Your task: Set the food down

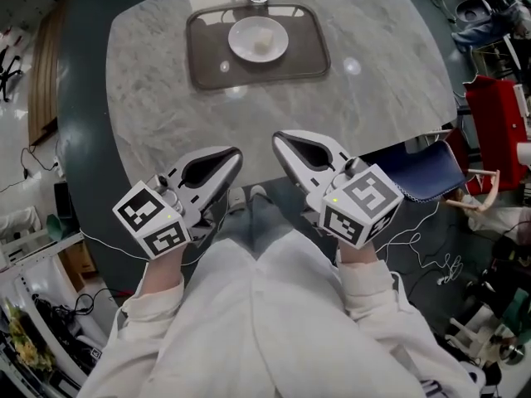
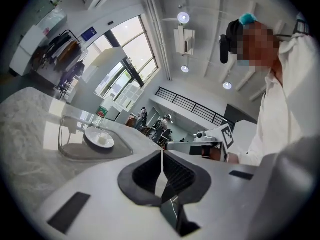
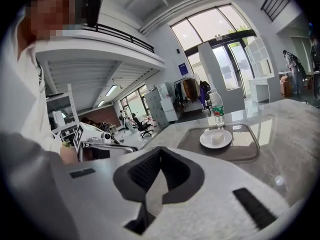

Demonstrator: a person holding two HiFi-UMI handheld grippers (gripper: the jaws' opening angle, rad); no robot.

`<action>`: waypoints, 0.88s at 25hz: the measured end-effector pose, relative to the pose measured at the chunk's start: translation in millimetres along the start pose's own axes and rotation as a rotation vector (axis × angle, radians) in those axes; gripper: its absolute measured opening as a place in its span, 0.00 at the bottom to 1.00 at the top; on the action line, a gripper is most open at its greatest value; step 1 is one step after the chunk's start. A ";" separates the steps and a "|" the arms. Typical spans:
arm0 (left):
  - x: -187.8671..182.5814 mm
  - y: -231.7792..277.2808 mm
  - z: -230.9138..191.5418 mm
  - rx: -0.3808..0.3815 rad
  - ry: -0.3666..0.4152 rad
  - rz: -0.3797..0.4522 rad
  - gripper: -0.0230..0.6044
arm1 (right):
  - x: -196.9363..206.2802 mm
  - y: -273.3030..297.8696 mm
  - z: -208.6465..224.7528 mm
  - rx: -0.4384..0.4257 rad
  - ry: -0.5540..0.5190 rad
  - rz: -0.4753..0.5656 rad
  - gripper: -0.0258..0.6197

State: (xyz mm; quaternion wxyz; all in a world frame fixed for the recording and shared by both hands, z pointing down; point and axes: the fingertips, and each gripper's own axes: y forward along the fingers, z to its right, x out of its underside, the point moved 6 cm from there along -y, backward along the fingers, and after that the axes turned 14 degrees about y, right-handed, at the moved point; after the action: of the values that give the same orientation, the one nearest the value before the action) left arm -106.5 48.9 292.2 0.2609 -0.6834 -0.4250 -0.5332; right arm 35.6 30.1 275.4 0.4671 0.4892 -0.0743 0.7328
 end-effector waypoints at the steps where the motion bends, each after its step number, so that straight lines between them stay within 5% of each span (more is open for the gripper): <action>1: 0.5 2.8 2.6 -0.006 -0.003 -0.013 0.08 | 0.9 -2.6 -0.6 0.003 -0.008 -0.007 0.04; 14: 9.6 28.6 34.2 -0.051 -0.157 -0.054 0.08 | 1.1 -27.5 -0.6 0.007 0.060 0.077 0.04; 22: 4.7 29.2 38.6 -0.055 -0.139 -0.029 0.08 | 0.8 -28.2 -12.8 -0.039 0.048 0.072 0.04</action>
State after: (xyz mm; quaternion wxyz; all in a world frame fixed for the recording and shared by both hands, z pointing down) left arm -61.5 66.9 288.1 0.2039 -0.7195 -0.4370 -0.4997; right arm 48.6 53.4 259.7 0.4516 0.4593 -0.0951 0.7590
